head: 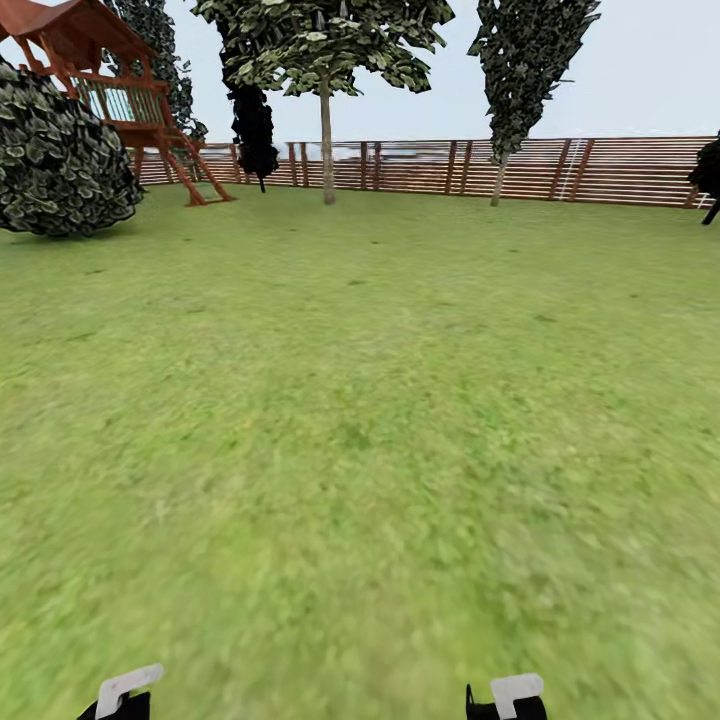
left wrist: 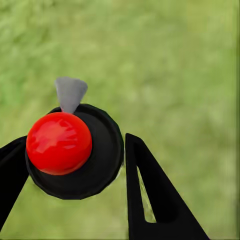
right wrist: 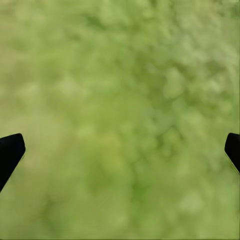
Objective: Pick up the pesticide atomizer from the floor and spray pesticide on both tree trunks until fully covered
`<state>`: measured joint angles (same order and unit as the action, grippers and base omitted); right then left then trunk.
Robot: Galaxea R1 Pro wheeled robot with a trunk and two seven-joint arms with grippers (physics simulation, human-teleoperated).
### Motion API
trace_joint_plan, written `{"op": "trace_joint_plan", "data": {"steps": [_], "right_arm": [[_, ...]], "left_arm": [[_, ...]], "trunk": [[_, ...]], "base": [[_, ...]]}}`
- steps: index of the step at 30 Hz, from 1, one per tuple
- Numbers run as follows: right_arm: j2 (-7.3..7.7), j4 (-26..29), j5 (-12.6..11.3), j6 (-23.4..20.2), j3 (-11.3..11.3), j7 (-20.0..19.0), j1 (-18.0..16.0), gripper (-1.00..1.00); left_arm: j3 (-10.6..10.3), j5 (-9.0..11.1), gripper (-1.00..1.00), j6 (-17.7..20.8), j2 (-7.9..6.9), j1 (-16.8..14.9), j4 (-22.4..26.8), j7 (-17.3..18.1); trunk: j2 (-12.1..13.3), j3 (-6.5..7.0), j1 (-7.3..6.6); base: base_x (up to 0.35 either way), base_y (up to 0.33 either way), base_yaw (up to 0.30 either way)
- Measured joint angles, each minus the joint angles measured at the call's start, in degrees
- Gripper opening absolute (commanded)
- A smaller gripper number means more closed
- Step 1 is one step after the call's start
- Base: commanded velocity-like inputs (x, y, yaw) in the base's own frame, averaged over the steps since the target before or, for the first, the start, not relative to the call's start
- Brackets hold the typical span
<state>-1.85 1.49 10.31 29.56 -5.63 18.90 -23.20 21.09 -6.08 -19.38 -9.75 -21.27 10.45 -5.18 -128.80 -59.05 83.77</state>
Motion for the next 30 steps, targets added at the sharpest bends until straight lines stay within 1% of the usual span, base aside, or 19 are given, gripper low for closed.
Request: {"op": "trace_joint_plan", "data": {"steps": [16,24,30], "right_arm": [[0.00,0.0,0.0,0.0,0.0,0.0,0.0,1.00],[0.04,0.0,0.0,0.0,0.0,0.1,0.0,1.00],[0.06,0.0,0.0,0.0,0.0,0.0,0.0,1.00]], "left_arm": [[0.0,-0.1,-1.00,-0.2,0.08,0.0,0.0,0.0],[0.0,-0.2,-1.00,-0.1,0.00,0.0,0.0,0.0],[-0.1,-0.1,-1.00,-0.2,0.08,0.0,0.0,0.0]], "trunk": [[0.0,0.00,0.00],[0.0,-0.01,0.00],[0.0,-0.05,0.00]], "base": [[0.337,0.000,0.003],[0.337,0.000,0.232],[0.337,0.000,0.033]]}}
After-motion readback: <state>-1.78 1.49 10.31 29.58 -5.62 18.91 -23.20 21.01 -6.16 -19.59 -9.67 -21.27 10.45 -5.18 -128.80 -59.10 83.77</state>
